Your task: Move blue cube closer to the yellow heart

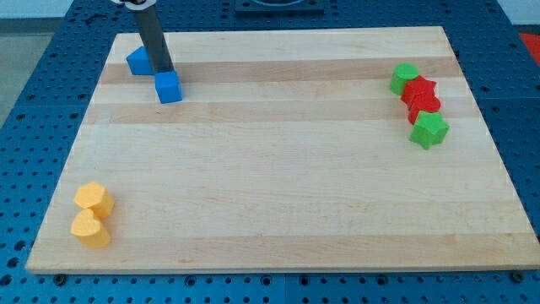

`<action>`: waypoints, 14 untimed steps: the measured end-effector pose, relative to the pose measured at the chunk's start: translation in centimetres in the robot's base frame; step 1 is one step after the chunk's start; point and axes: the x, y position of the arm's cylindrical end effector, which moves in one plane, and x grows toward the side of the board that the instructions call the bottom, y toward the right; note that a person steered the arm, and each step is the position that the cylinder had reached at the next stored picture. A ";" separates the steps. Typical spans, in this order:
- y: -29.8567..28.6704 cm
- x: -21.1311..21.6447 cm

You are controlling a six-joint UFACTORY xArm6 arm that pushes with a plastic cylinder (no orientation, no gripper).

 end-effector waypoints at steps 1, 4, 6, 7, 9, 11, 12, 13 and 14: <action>0.7 0.6; 0.8 4.1; 1.9 5.1; 1.8 6.0; -1.0 7.1; -0.6 8.2; -0.6 8.2; -0.6 8.2; 0.9 8.2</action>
